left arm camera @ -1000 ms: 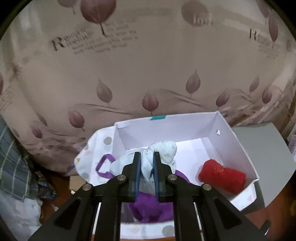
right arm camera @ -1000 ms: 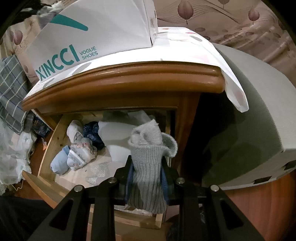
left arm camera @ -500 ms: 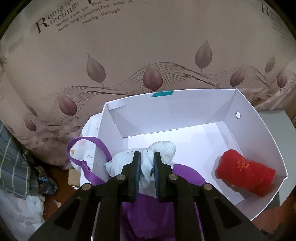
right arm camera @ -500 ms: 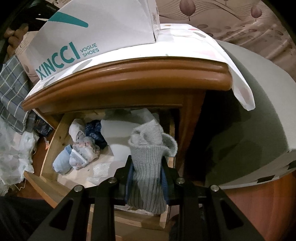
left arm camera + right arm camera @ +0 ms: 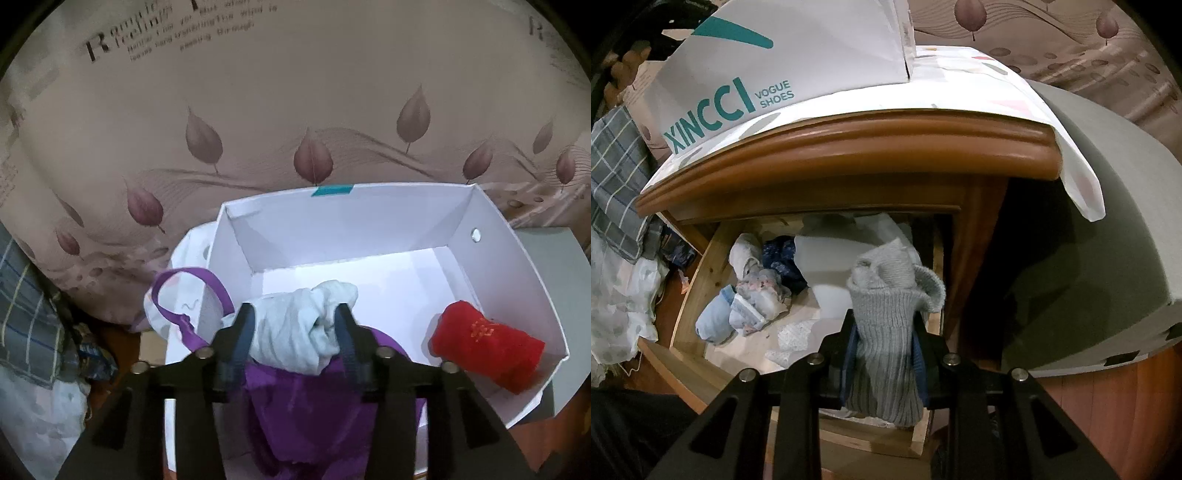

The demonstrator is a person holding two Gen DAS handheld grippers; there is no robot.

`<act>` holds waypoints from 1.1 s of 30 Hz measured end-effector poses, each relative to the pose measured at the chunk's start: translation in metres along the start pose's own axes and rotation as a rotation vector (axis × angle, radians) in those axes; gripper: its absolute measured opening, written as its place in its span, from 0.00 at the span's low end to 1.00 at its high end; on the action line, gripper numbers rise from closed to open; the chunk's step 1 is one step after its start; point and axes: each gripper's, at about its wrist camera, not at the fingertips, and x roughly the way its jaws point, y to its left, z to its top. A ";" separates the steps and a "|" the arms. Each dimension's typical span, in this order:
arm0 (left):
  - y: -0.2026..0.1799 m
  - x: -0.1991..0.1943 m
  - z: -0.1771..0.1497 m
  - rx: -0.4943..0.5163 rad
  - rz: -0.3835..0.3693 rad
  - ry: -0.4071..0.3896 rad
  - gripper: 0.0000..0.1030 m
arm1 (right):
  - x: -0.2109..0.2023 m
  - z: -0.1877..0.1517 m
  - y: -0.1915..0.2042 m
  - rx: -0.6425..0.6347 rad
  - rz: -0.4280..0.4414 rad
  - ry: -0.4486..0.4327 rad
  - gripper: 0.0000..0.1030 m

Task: Take underwear out of drawer
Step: 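Lower the white garment into the white box and open the left gripper, then withdraw the open left gripper from the box back over the drawer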

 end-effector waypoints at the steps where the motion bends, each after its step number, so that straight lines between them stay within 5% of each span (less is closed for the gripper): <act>1: 0.000 -0.004 0.000 0.001 0.005 -0.009 0.50 | 0.000 0.000 0.000 -0.002 -0.001 0.000 0.25; 10: -0.002 -0.061 -0.022 0.005 0.037 -0.139 0.58 | 0.000 -0.001 0.007 -0.028 -0.007 -0.004 0.25; 15: -0.004 -0.100 -0.068 0.022 0.083 -0.208 0.65 | 0.001 -0.002 0.012 -0.049 -0.013 0.000 0.25; 22: 0.004 -0.098 -0.154 -0.044 0.075 -0.130 0.69 | 0.003 -0.004 0.020 -0.086 -0.031 0.006 0.25; 28: 0.017 -0.068 -0.221 -0.119 0.158 -0.049 0.70 | 0.001 -0.007 0.035 -0.148 -0.046 -0.006 0.25; 33: 0.013 -0.054 -0.249 -0.079 0.227 -0.076 0.75 | 0.002 -0.009 0.045 -0.179 -0.082 0.011 0.25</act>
